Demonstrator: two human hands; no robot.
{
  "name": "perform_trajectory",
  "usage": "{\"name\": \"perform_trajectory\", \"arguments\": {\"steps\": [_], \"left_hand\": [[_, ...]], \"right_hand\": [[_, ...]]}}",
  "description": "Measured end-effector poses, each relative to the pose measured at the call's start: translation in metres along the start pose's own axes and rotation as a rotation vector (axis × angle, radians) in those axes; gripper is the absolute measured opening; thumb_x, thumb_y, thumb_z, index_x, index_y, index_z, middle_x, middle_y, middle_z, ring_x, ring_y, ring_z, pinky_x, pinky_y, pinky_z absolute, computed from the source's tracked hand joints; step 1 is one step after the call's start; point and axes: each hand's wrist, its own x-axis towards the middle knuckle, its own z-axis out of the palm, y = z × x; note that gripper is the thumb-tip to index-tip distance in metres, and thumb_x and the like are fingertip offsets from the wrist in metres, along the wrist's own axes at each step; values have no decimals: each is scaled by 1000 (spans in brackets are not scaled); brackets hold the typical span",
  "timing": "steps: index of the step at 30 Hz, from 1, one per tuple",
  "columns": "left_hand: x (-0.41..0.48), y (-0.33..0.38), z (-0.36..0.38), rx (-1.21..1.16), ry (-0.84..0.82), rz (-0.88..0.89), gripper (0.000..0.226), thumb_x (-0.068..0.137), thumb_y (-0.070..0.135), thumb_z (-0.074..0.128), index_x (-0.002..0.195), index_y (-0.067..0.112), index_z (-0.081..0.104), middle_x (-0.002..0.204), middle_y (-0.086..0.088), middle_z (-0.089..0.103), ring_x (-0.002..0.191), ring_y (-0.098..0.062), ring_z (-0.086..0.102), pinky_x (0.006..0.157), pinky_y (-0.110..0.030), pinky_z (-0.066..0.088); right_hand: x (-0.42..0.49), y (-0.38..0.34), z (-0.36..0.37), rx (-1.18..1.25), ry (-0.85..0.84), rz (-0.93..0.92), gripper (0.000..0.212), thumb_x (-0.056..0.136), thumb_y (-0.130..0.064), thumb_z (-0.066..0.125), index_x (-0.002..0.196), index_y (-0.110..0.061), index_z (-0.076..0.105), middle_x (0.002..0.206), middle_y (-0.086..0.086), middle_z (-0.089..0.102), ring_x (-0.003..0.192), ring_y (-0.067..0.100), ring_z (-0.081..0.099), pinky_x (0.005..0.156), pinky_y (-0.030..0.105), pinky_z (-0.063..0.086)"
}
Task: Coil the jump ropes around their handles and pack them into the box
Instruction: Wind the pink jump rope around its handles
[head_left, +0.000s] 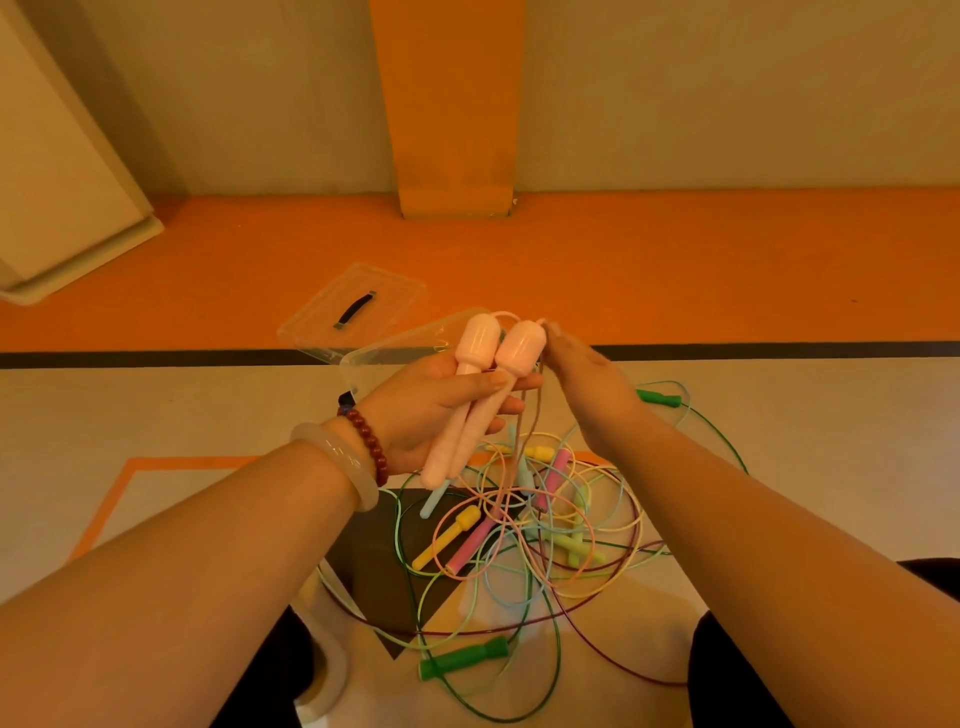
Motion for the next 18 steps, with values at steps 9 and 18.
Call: {"name": "perform_trajectory", "arguments": {"steps": [9, 18], "left_hand": [[6, -2, 0, -121, 266, 92, 11, 92, 11, 57, 101, 16, 61, 89, -4, 70, 79, -8, 69, 71, -21, 57], [15, -7, 7, -172, 438, 101, 5, 95, 18, 56, 98, 17, 59, 85, -5, 65, 75, -12, 63, 72, -25, 55]], "right_hand": [[-1, 11, 8, 103, -68, -25, 26, 104, -29, 37, 101, -22, 62, 70, -1, 54, 61, 11, 52, 63, 26, 49], [-10, 18, 16, -86, 43, -129, 24, 101, -29, 44, 87, -22, 62, 62, -4, 54, 54, 4, 49, 57, 20, 45]]}}
